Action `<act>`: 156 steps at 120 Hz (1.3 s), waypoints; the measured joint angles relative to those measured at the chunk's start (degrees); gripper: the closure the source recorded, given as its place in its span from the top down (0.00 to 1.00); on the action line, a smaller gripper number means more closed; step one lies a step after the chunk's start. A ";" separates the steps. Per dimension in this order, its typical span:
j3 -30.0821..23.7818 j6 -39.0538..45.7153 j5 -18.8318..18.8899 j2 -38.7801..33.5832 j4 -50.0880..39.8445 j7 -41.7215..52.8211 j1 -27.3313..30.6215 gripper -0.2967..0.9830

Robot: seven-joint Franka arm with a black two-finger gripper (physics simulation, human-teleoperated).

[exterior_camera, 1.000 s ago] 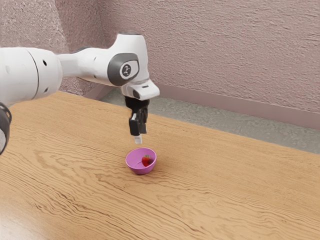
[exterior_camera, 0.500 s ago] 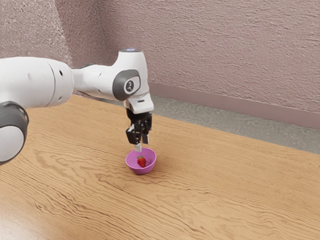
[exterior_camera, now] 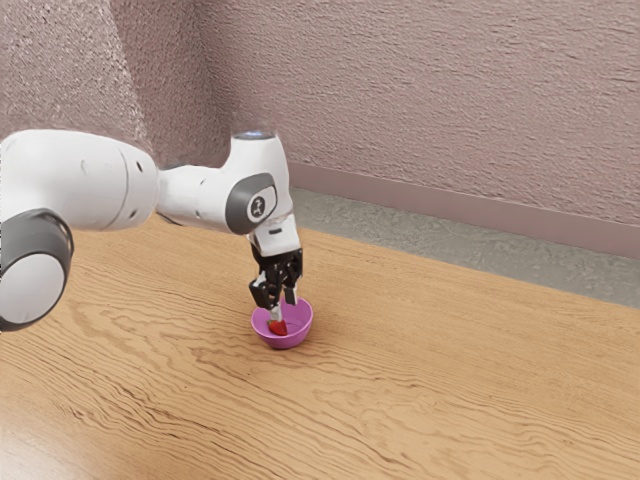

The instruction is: Take strawberry from the bowl

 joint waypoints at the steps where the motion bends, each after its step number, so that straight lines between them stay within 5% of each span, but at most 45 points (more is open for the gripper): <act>1: 0.06 0.09 -0.01 0.02 -0.14 0.04 -0.01 0.47; 65: 0.88 4.22 -0.34 3.81 -1.06 1.14 0.18 0.42; 80: 1.02 4.53 -0.87 4.40 -1.03 1.87 0.02 0.49; 130: 1.56 4.68 -0.78 3.81 -1.02 2.15 0.04 0.32; 156: 1.50 3.62 -0.22 -3.63 -2.46 0.78 -1.74 0.29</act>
